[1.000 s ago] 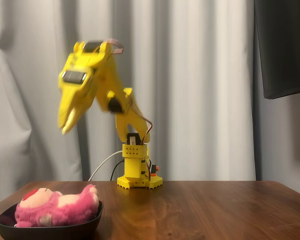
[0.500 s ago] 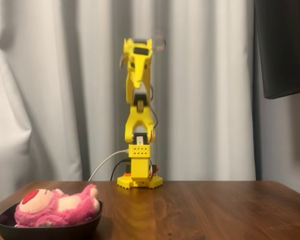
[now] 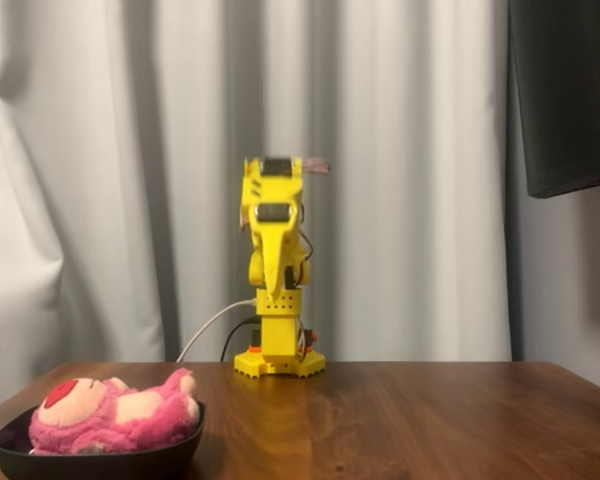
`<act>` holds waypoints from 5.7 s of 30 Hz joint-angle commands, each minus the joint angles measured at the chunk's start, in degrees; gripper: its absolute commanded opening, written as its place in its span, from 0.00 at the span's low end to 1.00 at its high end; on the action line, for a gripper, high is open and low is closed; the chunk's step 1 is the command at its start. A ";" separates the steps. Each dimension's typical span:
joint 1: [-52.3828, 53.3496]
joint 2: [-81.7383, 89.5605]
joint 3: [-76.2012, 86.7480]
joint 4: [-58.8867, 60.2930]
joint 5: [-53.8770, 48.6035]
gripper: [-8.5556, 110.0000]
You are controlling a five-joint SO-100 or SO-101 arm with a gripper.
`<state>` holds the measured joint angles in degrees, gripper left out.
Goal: Grasp a strawberry bear and put it in the bin.
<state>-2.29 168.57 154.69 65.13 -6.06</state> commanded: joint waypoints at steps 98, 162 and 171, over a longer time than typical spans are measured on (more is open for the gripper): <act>0.26 25.14 20.74 6.94 -4.22 0.07; 0.26 25.14 20.74 6.94 -4.22 0.07; 0.26 25.14 20.74 6.94 -4.22 0.07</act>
<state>-2.72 192.13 176.40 71.54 -9.93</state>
